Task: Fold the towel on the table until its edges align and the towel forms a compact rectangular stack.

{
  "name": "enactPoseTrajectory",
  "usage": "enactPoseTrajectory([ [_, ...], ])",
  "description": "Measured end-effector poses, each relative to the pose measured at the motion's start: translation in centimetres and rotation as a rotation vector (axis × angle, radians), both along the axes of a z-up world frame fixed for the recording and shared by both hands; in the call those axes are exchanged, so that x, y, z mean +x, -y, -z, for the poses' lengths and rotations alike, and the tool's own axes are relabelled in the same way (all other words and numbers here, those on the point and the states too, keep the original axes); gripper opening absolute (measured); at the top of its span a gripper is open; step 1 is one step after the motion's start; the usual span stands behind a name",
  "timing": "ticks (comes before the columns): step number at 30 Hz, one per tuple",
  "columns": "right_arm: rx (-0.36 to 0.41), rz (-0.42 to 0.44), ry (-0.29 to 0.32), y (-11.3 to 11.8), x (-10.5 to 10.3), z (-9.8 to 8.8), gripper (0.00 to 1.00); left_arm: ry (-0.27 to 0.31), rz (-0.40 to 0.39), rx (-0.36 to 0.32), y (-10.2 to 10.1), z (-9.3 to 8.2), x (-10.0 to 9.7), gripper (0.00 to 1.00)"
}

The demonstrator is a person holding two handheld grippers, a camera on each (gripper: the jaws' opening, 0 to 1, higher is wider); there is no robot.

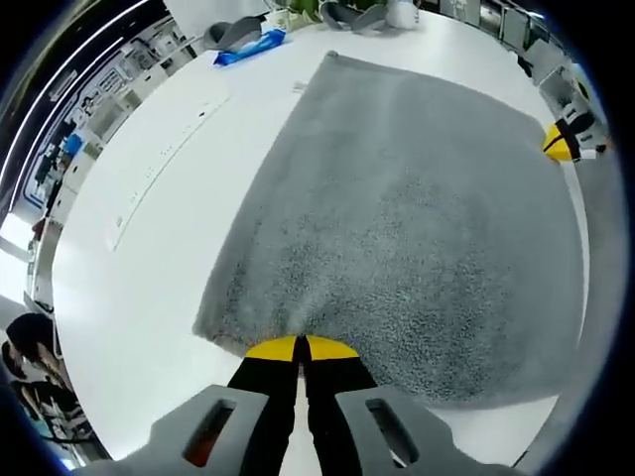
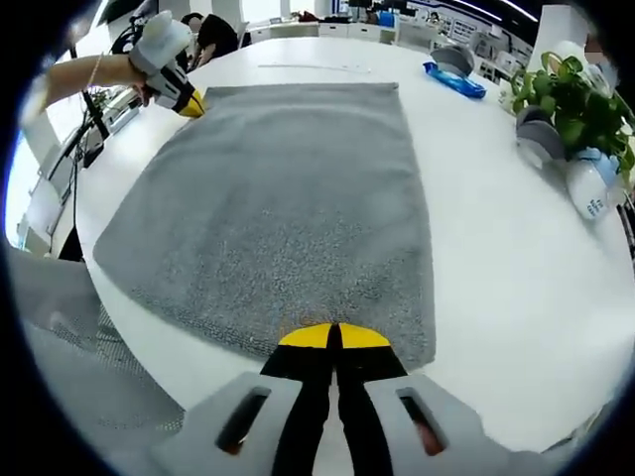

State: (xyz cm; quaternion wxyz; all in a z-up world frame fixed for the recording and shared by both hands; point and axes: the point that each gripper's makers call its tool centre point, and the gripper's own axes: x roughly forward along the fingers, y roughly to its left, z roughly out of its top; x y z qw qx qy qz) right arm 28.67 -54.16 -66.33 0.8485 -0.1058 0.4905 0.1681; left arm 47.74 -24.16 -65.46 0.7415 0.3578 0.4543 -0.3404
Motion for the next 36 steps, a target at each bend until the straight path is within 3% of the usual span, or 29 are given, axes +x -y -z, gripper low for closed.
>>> enactPoseTrajectory([
  [11, 0.023, 0.002, -0.018, -0.8, -0.9, 0.0, 0.0, 0.013, 0.033, 0.022, 0.8, 0.0, 1.7, 0.01],
  [22, 0.029, -0.021, -0.034, -2.0, -2.1, 0.0, 0.0, 0.01, 0.013, -0.037, 1.3, 0.0, 2.8, 0.01],
  [30, 0.044, -0.019, -0.034, -2.4, -2.5, 0.0, 0.0, 0.008, 0.051, -0.001, 1.6, 0.1, 3.4, 0.01],
  [36, 0.048, -0.009, -0.049, -2.4, -2.4, 0.0, 0.0, 0.053, 0.076, 0.003, 1.7, 0.0, 3.2, 0.01],
])
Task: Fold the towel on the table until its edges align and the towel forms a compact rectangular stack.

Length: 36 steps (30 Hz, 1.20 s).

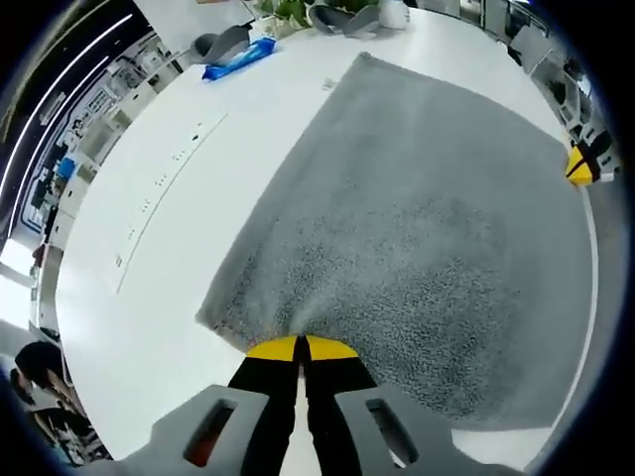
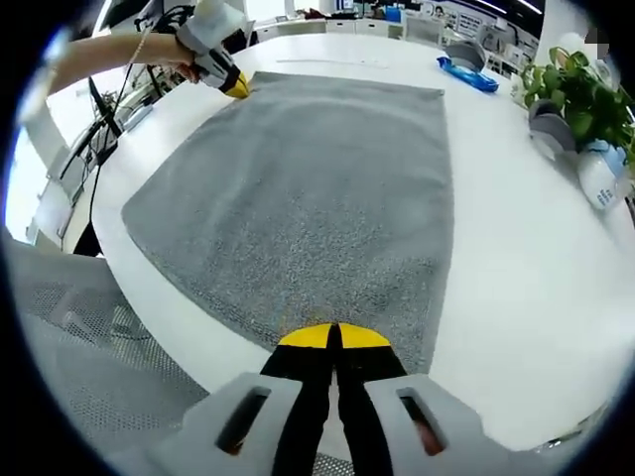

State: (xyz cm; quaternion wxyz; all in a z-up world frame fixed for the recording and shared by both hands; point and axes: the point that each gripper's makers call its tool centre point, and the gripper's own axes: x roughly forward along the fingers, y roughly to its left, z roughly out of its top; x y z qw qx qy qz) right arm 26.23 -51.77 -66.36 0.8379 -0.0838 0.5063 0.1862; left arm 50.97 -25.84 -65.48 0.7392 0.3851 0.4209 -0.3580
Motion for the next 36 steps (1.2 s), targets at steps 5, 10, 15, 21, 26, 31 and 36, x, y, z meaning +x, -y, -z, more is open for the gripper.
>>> enactPoseTrajectory([
  [5, -0.02, 0.019, -0.03, -0.1, 0.1, 0.0, 0.0, 0.066, 0.053, 0.066, 0.1, -0.1, 0.1, 0.01],
  [10, -0.056, -0.005, -0.031, -0.1, 0.0, 0.1, 0.0, 0.061, -0.028, 0.039, 0.0, -0.2, 0.2, 0.01],
  [15, -0.038, 0.018, -0.031, 0.1, 0.0, 0.0, 0.0, 0.067, -0.015, 0.007, -0.2, -0.9, 0.3, 0.01],
  [21, -0.026, 0.026, -0.028, 0.0, 0.0, 0.1, 0.0, 0.159, -0.028, 0.01, -1.4, -2.8, 1.5, 0.01],
  [26, -0.034, 0.033, -0.021, 0.0, 0.0, 0.1, 0.0, 0.165, -0.103, -0.08, -2.1, -4.8, 1.9, 0.01],
  [31, -0.04, 0.02, -0.019, 0.0, 0.0, 0.1, 0.0, 0.211, -0.081, -0.124, -1.9, -7.2, 0.7, 0.01],
  [36, -0.029, -0.002, -0.025, 0.0, 0.0, 0.1, 0.0, 0.245, -0.075, -0.161, -1.3, -8.8, -2.0, 0.01],
])
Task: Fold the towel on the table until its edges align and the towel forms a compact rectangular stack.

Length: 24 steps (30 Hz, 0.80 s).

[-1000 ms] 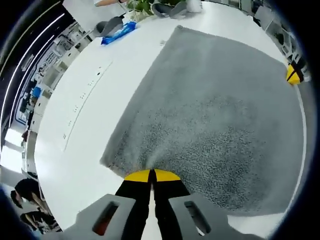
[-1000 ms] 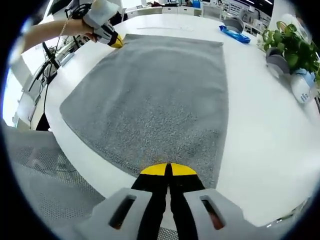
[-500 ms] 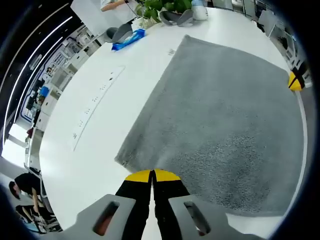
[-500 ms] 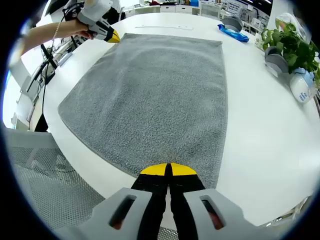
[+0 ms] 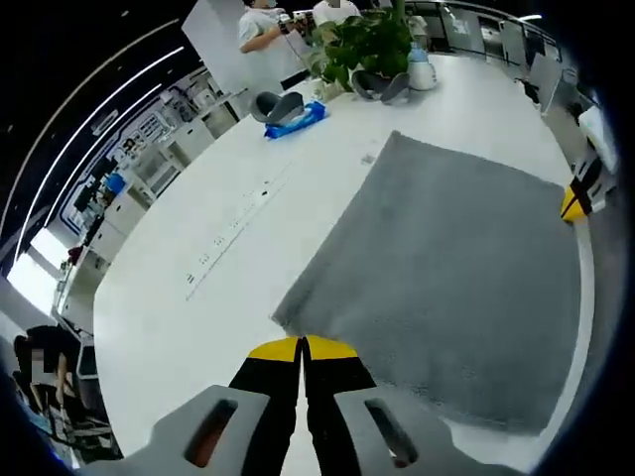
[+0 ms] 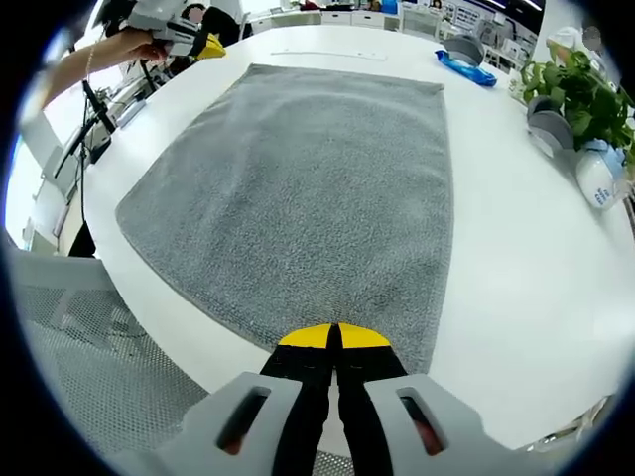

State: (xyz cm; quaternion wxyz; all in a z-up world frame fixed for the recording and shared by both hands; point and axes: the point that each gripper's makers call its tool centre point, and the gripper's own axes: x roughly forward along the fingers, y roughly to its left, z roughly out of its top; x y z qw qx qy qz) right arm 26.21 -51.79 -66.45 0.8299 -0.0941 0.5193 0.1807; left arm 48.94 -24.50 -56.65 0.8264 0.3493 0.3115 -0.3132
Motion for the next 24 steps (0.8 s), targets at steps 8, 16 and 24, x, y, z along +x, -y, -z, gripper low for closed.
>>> enactPoseTrajectory([
  [8, 0.036, -0.044, -0.02, 0.1, 0.0, 0.0, 0.0, -0.037, 0.011, -0.143, 2.8, -0.6, -6.5, 0.01],
  [16, 0.065, -0.085, -0.03, 0.0, 0.0, 0.0, 0.0, -0.126, 0.118, -0.221, 6.3, 1.8, -14.2, 0.01],
  [24, 0.065, -0.145, 0.001, -0.2, -0.2, -0.1, 0.0, -0.251, 0.158, -0.216, 6.9, 5.8, -19.2, 0.01],
])
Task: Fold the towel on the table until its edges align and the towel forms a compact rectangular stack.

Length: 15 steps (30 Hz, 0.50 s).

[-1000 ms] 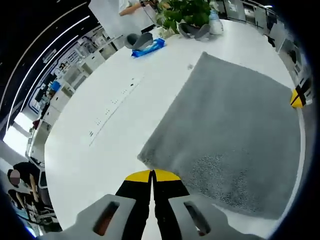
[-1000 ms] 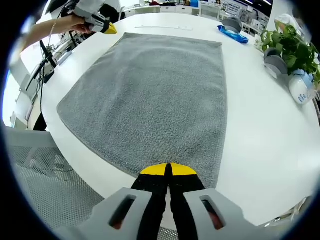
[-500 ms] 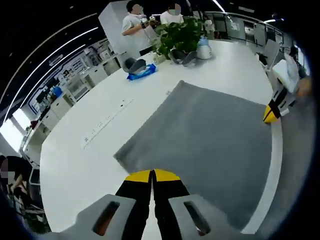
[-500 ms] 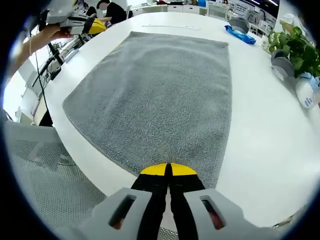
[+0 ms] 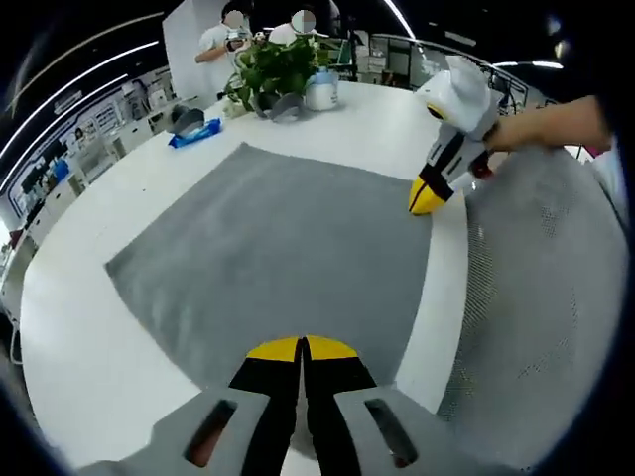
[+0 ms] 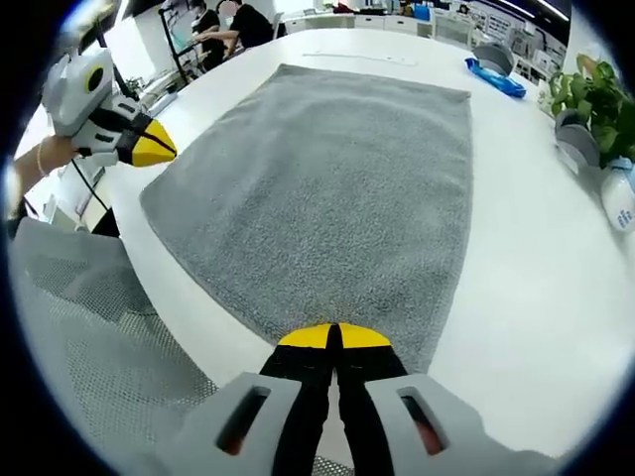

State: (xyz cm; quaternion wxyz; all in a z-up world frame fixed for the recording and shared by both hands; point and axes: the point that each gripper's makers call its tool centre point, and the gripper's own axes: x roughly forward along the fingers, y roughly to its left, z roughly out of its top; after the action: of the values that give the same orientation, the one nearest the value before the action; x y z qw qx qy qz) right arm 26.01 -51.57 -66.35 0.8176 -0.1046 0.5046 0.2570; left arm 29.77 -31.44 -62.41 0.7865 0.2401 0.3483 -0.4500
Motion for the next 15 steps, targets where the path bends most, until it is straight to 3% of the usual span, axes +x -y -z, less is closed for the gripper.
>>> enactPoseTrajectory([
  [6, -0.016, -0.051, -0.021, 0.0, 0.0, 0.0, 0.0, -0.027, 0.018, -0.016, 0.5, 0.1, -0.9, 0.01],
  [12, -0.013, -0.143, -0.043, -0.2, -0.3, 0.0, 0.0, -0.033, 0.055, 0.049, 0.3, 1.6, -1.8, 0.01],
  [15, -0.004, -0.165, -0.057, -0.4, -0.5, 0.0, 0.01, -0.045, 0.109, 0.135, -0.3, 2.9, -2.6, 0.01],
])
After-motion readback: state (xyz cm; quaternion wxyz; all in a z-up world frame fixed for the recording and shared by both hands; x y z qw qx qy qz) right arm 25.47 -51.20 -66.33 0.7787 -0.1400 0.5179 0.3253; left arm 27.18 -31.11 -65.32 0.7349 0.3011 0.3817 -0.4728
